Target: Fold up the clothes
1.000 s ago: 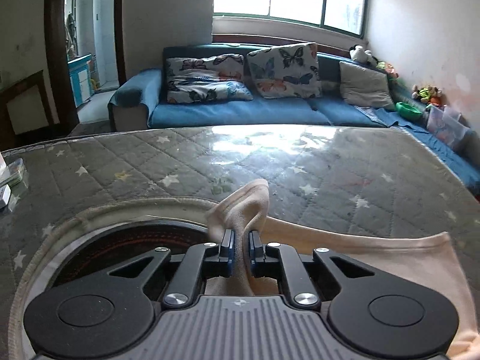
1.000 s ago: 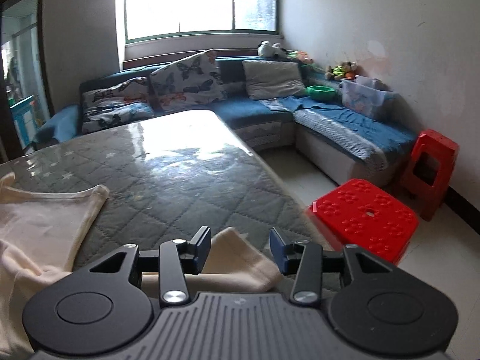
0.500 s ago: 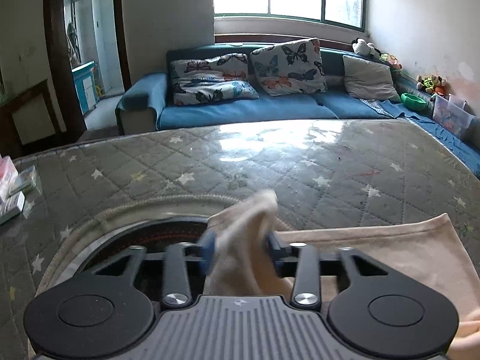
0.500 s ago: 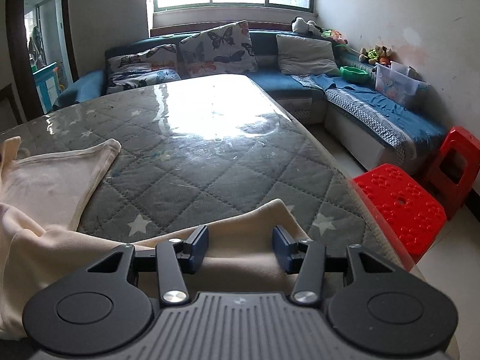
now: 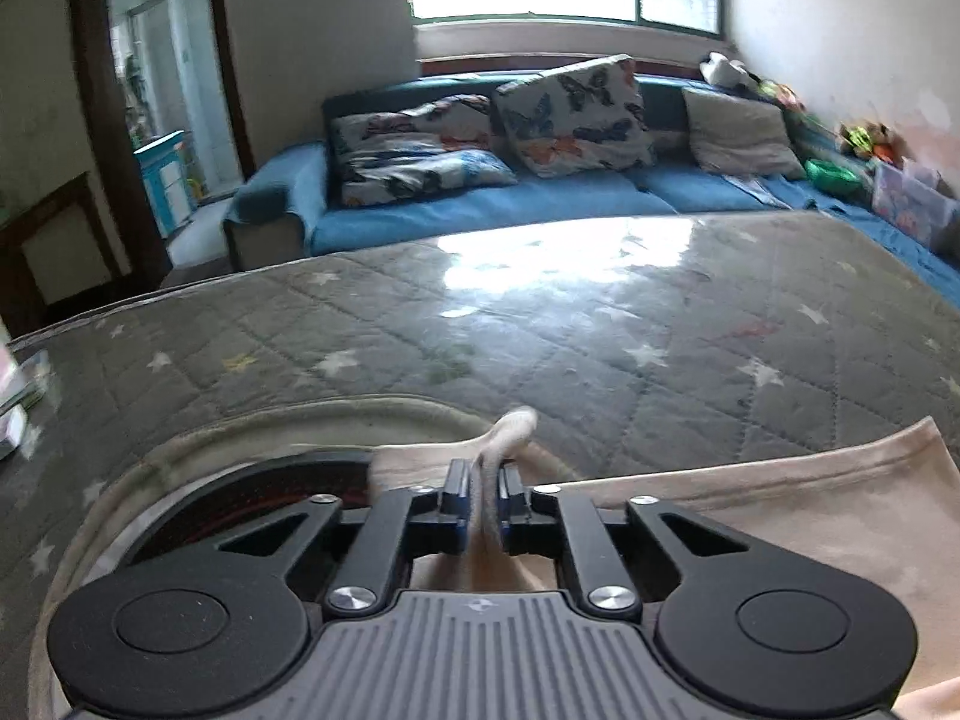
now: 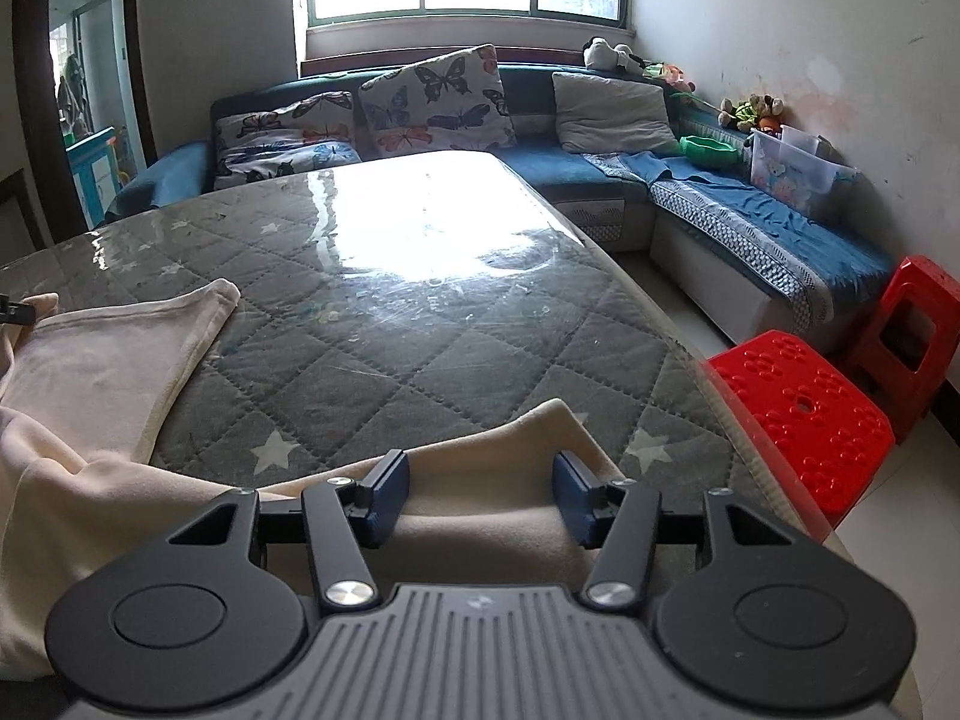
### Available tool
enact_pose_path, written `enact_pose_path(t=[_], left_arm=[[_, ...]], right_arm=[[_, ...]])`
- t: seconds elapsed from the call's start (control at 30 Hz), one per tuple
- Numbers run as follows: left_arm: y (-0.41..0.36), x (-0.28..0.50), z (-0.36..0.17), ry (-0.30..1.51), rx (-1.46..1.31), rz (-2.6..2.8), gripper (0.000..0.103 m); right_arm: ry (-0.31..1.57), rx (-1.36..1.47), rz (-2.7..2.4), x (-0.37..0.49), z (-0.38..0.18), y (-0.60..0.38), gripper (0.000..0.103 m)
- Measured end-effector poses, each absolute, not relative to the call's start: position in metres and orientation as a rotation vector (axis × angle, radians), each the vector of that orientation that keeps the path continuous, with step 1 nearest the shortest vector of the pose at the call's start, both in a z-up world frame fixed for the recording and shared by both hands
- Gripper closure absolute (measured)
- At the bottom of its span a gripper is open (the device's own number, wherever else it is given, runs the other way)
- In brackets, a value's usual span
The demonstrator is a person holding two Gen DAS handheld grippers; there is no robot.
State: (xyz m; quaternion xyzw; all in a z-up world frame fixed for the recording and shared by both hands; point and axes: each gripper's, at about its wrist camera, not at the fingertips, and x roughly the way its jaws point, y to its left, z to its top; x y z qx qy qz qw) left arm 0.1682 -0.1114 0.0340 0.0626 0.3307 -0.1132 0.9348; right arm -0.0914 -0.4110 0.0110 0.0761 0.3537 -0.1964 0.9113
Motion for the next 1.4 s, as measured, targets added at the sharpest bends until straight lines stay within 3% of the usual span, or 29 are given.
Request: enact_pose_path(t=[0.5, 0.7, 1.1, 1.3, 1.37, 1.4], left_arm=[[0.079, 0.036, 0.108, 0.543, -0.087, -0.021, 0.095], [0.127, -0.008, 0.073, 0.650, -0.100, 0.083, 0.096], [0.143, -0.003, 0.030, 0.754, -0.101, 0.152, 0.096], [0.140, -0.013, 0.035, 0.762, -0.076, 0.106, 0.086], [0.137, -0.018, 0.040, 0.758, -0.063, 0.085, 0.071], [0.135, -0.020, 0.043, 0.753, -0.057, 0.070, 0.069]], right_arm=[[0.761, 0.139, -0.377, -0.084, 0.015, -0.415, 0.047], [0.776, 0.134, -0.376, -0.078, 0.016, -0.418, 0.046], [0.776, 0.126, -0.401, -0.043, 0.013, -0.436, 0.038], [0.760, 0.148, -0.403, -0.042, 0.019, -0.443, 0.036], [0.757, 0.125, -0.412, -0.050, 0.022, -0.442, 0.036], [0.756, 0.122, -0.410, -0.055, 0.024, -0.441, 0.036]])
